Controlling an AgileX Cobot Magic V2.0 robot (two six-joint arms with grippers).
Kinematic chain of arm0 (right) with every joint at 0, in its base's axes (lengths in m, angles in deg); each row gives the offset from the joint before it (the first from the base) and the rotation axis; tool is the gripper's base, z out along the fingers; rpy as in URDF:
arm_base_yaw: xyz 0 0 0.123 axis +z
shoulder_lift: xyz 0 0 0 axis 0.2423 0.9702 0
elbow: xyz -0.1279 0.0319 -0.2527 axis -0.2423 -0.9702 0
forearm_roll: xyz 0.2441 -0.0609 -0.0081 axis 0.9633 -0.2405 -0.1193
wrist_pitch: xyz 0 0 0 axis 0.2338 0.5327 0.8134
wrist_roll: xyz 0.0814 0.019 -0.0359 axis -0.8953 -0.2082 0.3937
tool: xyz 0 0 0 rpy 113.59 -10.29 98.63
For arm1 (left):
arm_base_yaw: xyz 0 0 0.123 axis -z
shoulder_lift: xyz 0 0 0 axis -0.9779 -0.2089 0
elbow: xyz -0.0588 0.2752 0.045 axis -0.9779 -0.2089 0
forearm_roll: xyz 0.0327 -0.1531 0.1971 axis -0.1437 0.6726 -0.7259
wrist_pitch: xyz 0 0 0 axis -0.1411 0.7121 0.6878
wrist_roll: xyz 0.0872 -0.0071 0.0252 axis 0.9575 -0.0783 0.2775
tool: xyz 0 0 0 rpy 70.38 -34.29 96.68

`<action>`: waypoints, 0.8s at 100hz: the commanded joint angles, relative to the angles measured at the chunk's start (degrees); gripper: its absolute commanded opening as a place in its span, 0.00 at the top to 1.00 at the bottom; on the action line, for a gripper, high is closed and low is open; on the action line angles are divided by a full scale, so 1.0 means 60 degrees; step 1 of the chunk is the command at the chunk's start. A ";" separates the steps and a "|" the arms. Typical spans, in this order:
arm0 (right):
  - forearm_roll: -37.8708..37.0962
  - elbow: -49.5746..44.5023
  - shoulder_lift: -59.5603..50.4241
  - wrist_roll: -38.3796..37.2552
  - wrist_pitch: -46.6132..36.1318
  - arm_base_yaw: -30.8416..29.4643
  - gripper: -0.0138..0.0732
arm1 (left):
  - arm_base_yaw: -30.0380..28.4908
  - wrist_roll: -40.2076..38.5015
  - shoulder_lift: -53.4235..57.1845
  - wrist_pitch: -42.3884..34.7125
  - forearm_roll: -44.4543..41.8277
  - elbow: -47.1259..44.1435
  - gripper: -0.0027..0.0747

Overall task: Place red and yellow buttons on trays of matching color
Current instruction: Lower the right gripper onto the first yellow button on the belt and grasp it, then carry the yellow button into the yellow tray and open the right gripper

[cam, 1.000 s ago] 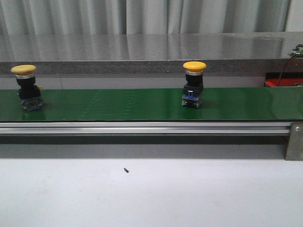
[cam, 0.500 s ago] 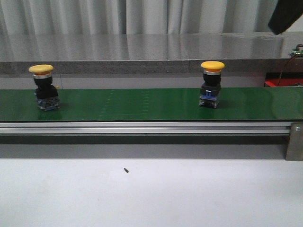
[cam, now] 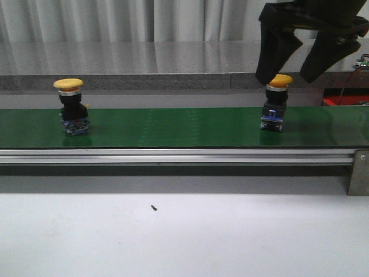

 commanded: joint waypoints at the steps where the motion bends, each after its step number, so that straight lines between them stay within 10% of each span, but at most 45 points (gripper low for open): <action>1: -0.0279 0.0501 -0.0032 0.0100 -0.0382 -0.0004 0.12 | 0.0071 0.0001 0.0055 -0.0698 0.0185 0.0270 0.19; 19: -0.0502 0.0854 0.0607 0.0038 -0.0373 -0.0022 0.15 | 0.0071 0.0001 0.0055 -0.0698 0.0185 0.0270 0.19; 41: -0.0527 0.1012 0.0646 -0.0325 0.0243 -0.0032 0.55 | 0.0071 0.0001 0.0055 -0.0698 0.0185 0.0270 0.19; 80: -0.1178 0.1185 -0.0840 -0.0611 0.1529 -0.0286 0.54 | 0.0071 0.0001 0.0055 -0.0698 0.0185 0.0270 0.19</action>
